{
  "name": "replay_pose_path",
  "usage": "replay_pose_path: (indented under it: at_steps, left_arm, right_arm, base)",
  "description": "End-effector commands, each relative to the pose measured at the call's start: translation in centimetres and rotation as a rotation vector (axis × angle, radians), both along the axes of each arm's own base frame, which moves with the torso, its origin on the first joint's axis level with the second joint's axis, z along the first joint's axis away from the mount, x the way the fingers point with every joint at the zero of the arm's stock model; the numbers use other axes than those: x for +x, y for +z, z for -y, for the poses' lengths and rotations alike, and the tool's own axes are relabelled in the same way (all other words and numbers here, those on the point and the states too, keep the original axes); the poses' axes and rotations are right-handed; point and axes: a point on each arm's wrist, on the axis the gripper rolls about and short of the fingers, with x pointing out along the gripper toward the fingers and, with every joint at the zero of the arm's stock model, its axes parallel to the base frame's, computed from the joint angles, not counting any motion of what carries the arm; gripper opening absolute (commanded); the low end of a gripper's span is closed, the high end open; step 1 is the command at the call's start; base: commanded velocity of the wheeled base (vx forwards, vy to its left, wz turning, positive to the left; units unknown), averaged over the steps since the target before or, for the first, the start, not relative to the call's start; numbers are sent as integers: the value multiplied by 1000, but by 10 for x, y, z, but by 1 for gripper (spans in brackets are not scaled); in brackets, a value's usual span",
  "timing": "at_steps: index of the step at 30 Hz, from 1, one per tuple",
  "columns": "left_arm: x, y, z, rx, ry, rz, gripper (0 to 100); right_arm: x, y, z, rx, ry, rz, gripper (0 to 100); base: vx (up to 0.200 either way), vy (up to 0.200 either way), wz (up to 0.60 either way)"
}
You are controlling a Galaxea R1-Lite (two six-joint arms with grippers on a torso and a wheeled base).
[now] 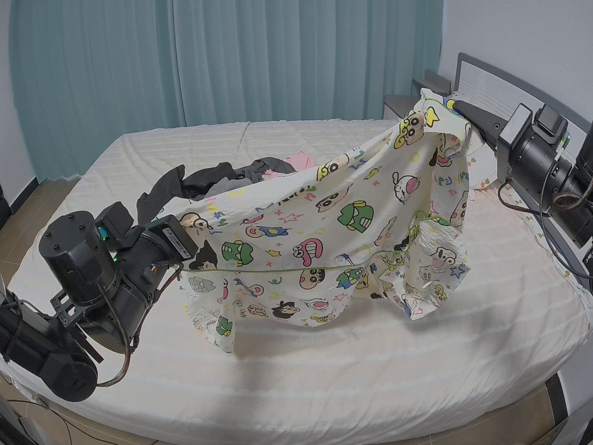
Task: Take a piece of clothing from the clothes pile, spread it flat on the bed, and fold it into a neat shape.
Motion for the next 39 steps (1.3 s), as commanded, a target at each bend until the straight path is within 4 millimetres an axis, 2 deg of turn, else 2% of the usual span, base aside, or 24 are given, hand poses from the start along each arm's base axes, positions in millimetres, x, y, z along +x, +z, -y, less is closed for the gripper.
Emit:
replay_pose_path:
  at_steps: [1, 6, 39]
  left_arm:
    - [-8, 4, -1, -32, -15, 10, 0]
    - [-8, 3, -1, -52, -17, 3, 0]
    - [-3, 0, 11, -41, -21, -5, 0]
  right_arm:
    - [-9, 0, 1, 5, 25, 1, 0]
    - [-10, -7, 1, 2, 31, -28, 0]
    - [-9, -20, 2, 38, 42, -106, 0]
  base:
    - [0, 0, 0]
    - [0, 0, 0]
    - [0, -200, 0]
